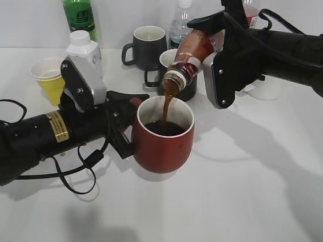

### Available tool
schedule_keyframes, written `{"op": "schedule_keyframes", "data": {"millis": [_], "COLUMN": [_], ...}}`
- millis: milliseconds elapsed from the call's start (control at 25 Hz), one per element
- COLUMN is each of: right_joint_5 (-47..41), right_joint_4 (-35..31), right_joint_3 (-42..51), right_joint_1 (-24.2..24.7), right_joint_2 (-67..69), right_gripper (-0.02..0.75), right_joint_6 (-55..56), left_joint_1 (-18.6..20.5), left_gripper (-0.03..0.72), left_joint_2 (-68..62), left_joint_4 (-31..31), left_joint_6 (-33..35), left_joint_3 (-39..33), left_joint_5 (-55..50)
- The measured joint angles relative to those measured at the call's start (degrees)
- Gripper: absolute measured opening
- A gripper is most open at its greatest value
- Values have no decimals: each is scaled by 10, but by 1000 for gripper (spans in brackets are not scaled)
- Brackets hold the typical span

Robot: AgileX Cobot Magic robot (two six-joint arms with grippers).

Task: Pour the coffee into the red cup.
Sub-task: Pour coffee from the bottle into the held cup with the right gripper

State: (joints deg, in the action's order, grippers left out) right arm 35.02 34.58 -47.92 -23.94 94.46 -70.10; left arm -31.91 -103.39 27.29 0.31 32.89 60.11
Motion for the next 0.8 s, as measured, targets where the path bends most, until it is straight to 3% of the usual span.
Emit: {"op": "schedule_keyframes", "data": {"millis": [360, 800], "right_joint_5": [1, -13], "right_joint_4": [-2, -2], "right_joint_3": [-1, -1], "right_joint_1": [0, 0], "right_joint_2": [0, 0], "right_gripper": [514, 514], "right_joint_6": [10, 127], "left_joint_1": [0, 0], "left_gripper": [57, 57], "left_joint_2": [0, 20], "left_joint_4": [0, -19], "left_joint_6": [0, 1], "left_joint_3": [0, 0], "left_joint_5": [5, 12]}}
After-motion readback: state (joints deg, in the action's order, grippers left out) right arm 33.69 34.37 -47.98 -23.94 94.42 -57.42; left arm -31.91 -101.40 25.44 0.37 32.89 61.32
